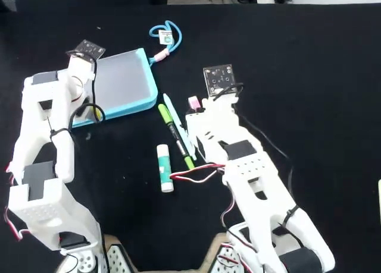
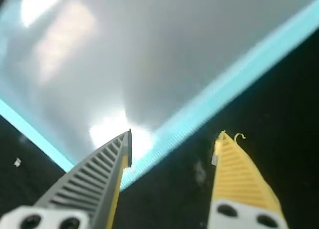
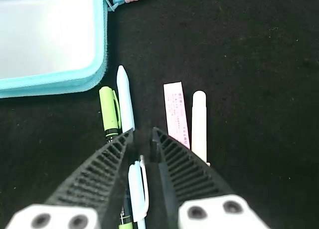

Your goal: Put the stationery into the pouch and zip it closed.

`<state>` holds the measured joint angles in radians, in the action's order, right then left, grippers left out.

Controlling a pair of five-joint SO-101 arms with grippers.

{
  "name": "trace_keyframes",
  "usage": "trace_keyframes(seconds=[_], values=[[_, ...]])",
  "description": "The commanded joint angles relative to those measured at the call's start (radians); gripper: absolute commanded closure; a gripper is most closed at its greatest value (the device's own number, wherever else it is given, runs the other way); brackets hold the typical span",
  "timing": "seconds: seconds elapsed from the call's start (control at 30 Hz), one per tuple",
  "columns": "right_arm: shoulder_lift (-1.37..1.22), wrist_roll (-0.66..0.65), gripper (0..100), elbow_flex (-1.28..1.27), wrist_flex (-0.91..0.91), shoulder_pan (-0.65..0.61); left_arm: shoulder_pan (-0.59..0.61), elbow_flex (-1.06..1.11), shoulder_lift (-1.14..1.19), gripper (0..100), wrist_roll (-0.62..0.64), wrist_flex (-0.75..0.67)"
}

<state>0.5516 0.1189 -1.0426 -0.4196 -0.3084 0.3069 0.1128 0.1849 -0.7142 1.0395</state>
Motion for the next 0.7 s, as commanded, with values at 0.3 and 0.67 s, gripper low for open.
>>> trace_keyframes(seconds=[0.3,0.67], values=[[0.004,0.003,94.2,0.008,0.02,0.011,-0.038,0.179,-0.06,72,-0.023,-0.236],[0.004,0.003,94.2,0.008,0.02,0.011,-0.03,0.188,-0.052,73,-0.048,-0.324]])
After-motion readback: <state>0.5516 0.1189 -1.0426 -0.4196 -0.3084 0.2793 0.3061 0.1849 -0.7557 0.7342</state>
